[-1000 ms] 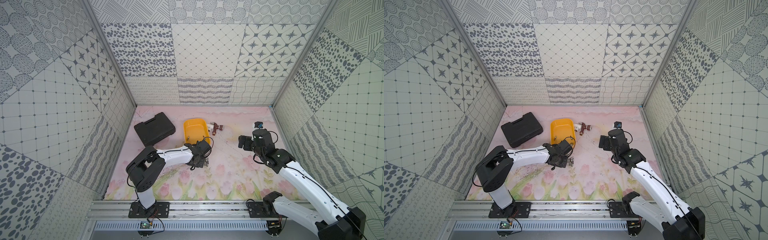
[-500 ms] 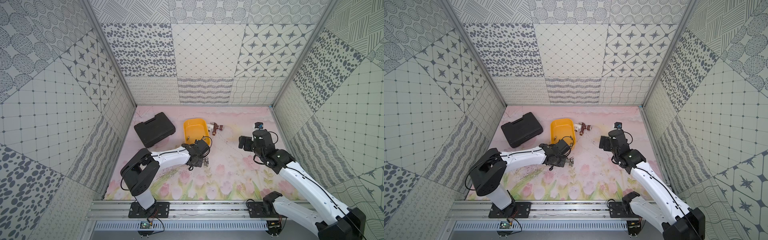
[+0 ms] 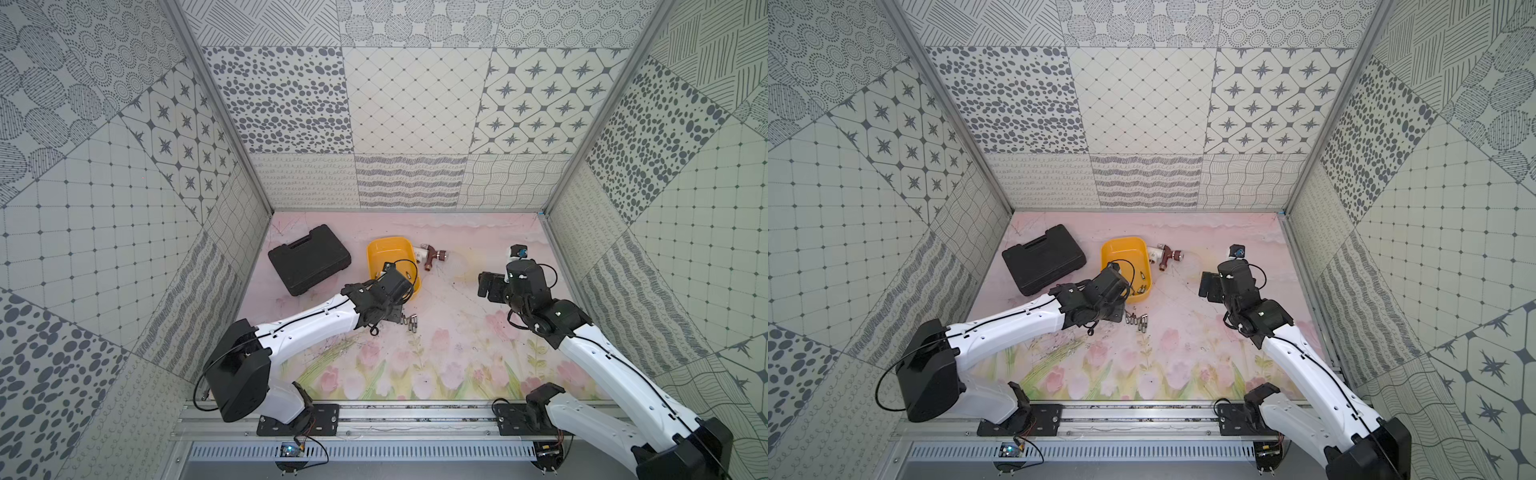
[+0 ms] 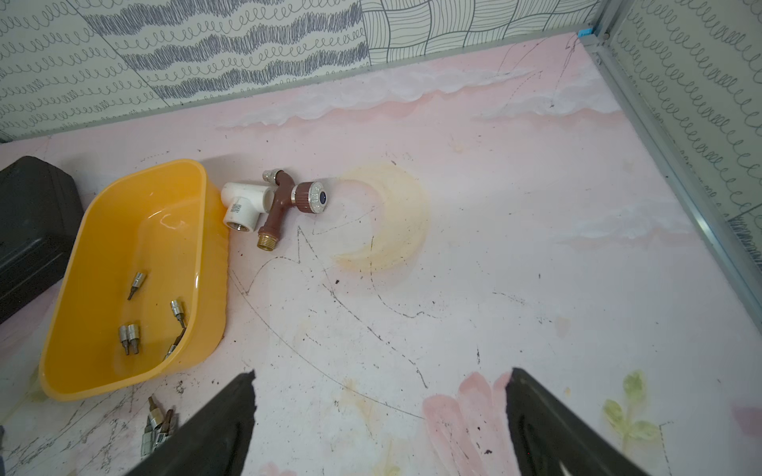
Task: Put the bit on the desktop into the storage box
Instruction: Pick up the screwdriver bit from the center of the board, then place the screwdriver bit in the storage box.
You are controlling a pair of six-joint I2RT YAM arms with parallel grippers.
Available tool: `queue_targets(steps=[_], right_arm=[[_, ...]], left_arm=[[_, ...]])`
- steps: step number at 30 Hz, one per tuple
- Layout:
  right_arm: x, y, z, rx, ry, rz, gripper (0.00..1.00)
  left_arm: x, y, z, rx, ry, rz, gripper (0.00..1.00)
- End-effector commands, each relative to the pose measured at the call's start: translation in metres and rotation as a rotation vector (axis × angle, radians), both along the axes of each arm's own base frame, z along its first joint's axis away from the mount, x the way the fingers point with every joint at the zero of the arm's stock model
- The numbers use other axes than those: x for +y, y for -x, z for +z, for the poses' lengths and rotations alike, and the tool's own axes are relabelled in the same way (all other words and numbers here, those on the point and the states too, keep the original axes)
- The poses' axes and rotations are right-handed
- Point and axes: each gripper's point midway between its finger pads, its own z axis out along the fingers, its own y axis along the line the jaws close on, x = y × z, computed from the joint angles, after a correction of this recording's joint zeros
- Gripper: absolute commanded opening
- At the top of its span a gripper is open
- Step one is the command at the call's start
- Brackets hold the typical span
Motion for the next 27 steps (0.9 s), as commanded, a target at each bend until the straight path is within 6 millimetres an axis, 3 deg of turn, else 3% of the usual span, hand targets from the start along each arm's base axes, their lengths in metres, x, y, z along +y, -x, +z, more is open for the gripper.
queue_targets(steps=[1,10,19,27], right_arm=[[-0.001,-0.002,0.005,-0.035,-0.021,-0.01,0.97],[-0.003,0.001,0.006,-0.043,-0.024,-0.012,0.97],[-0.004,0.003,0.008,-0.05,-0.028,-0.01,0.97],[-0.006,0.005,0.009,-0.059,-0.028,-0.012,0.97]], left_arm=[[0.009,-0.015,0.027,-0.069,-0.019,-0.01,0.07],[0.005,-0.055,0.036,-0.066,0.069,-0.018,0.04],[0.004,-0.09,0.007,-0.039,-0.009,-0.02,0.02],[-0.002,-0.1,-0.028,0.05,-0.018,-0.024,0.0]])
